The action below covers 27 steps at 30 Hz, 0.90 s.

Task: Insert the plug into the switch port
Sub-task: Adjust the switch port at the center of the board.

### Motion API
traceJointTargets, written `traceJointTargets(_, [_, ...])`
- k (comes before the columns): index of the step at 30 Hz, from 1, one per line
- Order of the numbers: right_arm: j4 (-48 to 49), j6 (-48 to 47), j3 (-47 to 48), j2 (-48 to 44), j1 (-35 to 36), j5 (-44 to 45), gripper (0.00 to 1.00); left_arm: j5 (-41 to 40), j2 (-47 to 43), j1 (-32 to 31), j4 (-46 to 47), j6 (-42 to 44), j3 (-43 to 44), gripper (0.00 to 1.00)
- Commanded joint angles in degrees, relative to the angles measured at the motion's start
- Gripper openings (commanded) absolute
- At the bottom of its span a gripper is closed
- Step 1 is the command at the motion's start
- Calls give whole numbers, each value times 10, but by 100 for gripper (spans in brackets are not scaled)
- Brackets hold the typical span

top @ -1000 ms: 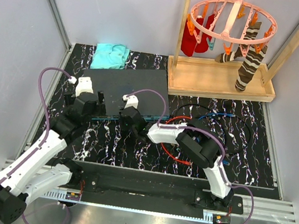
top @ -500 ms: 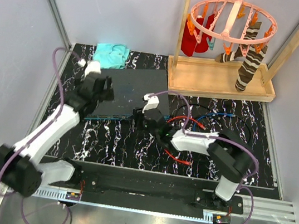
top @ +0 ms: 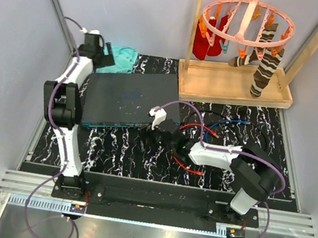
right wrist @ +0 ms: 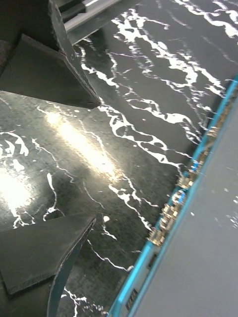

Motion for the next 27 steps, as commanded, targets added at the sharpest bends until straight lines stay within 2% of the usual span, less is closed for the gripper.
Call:
traceJointTargets(1, [-22,-24,18,-18,1,-37,95,104,78,46,5,14,123,99])
traceJointTargets(5, [-47,-26,21,-16,0,-46,95,159,174,69,-30,4,193,99])
traceJointTargets(8, [-57,-24,11,-26,0,-35,96,204,207,81,-69,-13,229,99])
traceJointTargets(11, [-62,-30,6,-31,0,-27,96,256,200,83,-56,-22,189,99])
traceJointTargets(19, [-68,-36,20,-24,0,-29,95,313,162,83,-68,-30,71,96])
traceJointTargets(23, [-66,-35,16,-28,1,-25,95,331,121,81,-66,-34,-11,89])
traceJointTargets(25, [-65,-37,10,-33,0,-24,95,317,106,79,-62,-33,-37,72])
traceJointTargets(27, [-63,-38,4,-36,0,-23,95,305,87,78,-63,-39,-68,62])
